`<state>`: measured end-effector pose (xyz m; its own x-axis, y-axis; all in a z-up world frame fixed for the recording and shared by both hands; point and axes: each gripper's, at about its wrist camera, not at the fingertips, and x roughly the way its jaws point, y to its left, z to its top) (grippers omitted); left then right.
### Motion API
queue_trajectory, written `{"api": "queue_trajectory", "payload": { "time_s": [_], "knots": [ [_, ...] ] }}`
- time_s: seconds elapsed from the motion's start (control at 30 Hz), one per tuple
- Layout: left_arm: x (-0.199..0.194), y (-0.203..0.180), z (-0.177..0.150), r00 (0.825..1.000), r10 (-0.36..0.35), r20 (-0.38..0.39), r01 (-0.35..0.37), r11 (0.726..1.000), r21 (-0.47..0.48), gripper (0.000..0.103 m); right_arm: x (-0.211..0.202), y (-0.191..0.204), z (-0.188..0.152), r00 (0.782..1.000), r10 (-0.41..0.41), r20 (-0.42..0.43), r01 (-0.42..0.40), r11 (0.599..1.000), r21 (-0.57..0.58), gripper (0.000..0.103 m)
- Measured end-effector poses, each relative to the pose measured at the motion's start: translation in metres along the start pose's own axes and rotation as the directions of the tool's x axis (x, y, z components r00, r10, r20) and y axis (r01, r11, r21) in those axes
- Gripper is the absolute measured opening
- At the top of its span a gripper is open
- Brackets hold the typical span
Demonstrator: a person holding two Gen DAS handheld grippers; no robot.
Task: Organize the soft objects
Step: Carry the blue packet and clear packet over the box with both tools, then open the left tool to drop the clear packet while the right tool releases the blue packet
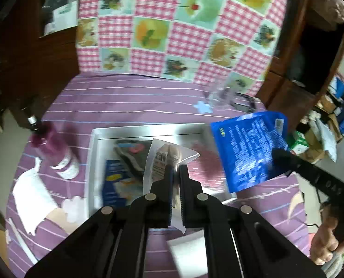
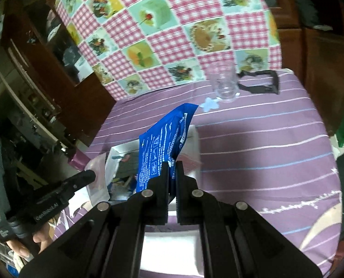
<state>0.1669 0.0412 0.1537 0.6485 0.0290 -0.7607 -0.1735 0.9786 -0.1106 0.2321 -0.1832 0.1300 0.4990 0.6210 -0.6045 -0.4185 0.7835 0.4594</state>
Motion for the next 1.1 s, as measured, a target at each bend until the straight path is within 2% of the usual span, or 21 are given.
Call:
{"api": "queue_trajectory", "payload": {
  "time_s": [0.1, 0.23, 0.3, 0.47, 0.53, 0.63, 0.8, 0.93, 0.97, 1.03, 1.07, 1.1],
  "knots": [
    [0.003, 0.017, -0.002, 0.997, 0.07, -0.009, -0.07, 0.997, -0.008, 0.004, 0.014, 0.011, 0.0, 1.0, 0.026, 0.0, -0.026, 1.0, -0.009, 0.005],
    [0.018, 0.027, -0.005, 0.978, 0.207, -0.019, -0.206, 0.978, 0.027, 0.004, 0.036, 0.017, -0.003, 0.998, 0.053, -0.014, -0.053, 0.999, -0.006, 0.005],
    [0.037, 0.029, -0.01, 0.972, 0.229, -0.05, -0.226, 0.973, 0.055, 0.004, 0.052, 0.017, -0.004, 0.997, 0.074, -0.033, -0.074, 0.997, 0.007, 0.005],
    [0.087, 0.04, -0.027, 0.979, 0.134, -0.152, -0.137, 0.991, -0.011, 0.004, 0.089, 0.011, -0.014, 0.994, 0.043, -0.1, -0.042, 0.999, 0.015, 0.005],
    [0.106, 0.043, -0.032, 0.98, 0.11, -0.167, -0.117, 0.993, -0.03, 0.004, 0.104, 0.006, -0.02, 0.991, 0.035, -0.129, -0.032, 0.999, 0.027, 0.005],
    [0.112, 0.041, -0.035, 0.988, 0.082, -0.135, -0.088, 0.995, -0.044, 0.004, 0.122, -0.002, -0.024, 0.988, 0.017, -0.153, -0.01, 0.999, 0.046, 0.005],
    [0.12, 0.05, -0.031, 0.992, -0.007, -0.126, -0.011, 0.989, -0.147, 0.005, 0.124, -0.003, -0.027, 0.991, 0.021, -0.135, -0.016, 0.999, 0.038, 0.006],
    [0.116, 0.046, -0.035, 0.997, -0.01, -0.081, -0.001, 0.992, -0.129, 0.009, 0.128, -0.009, -0.027, 0.99, 0.057, -0.128, -0.047, 0.996, 0.08, 0.006],
    [0.115, 0.047, -0.034, 0.997, -0.02, -0.073, 0.01, 0.991, -0.131, 0.014, 0.128, -0.012, -0.026, 0.989, 0.071, -0.126, -0.059, 0.994, 0.095, 0.006],
    [0.109, 0.049, -0.035, 0.996, -0.068, -0.049, 0.059, 0.985, -0.162, 0.029, 0.127, -0.016, -0.026, 0.988, 0.097, -0.122, -0.081, 0.989, 0.125, 0.008],
    [0.106, 0.051, -0.034, 0.996, -0.081, -0.041, 0.073, 0.983, -0.171, 0.047, 0.125, -0.019, -0.026, 0.986, 0.114, -0.119, -0.096, 0.985, 0.147, 0.011],
    [0.103, 0.052, -0.034, 0.996, -0.081, -0.029, 0.075, 0.982, -0.174, 0.061, 0.122, -0.02, -0.026, 0.985, 0.122, -0.118, -0.102, 0.981, 0.167, 0.011]
  ]
}}
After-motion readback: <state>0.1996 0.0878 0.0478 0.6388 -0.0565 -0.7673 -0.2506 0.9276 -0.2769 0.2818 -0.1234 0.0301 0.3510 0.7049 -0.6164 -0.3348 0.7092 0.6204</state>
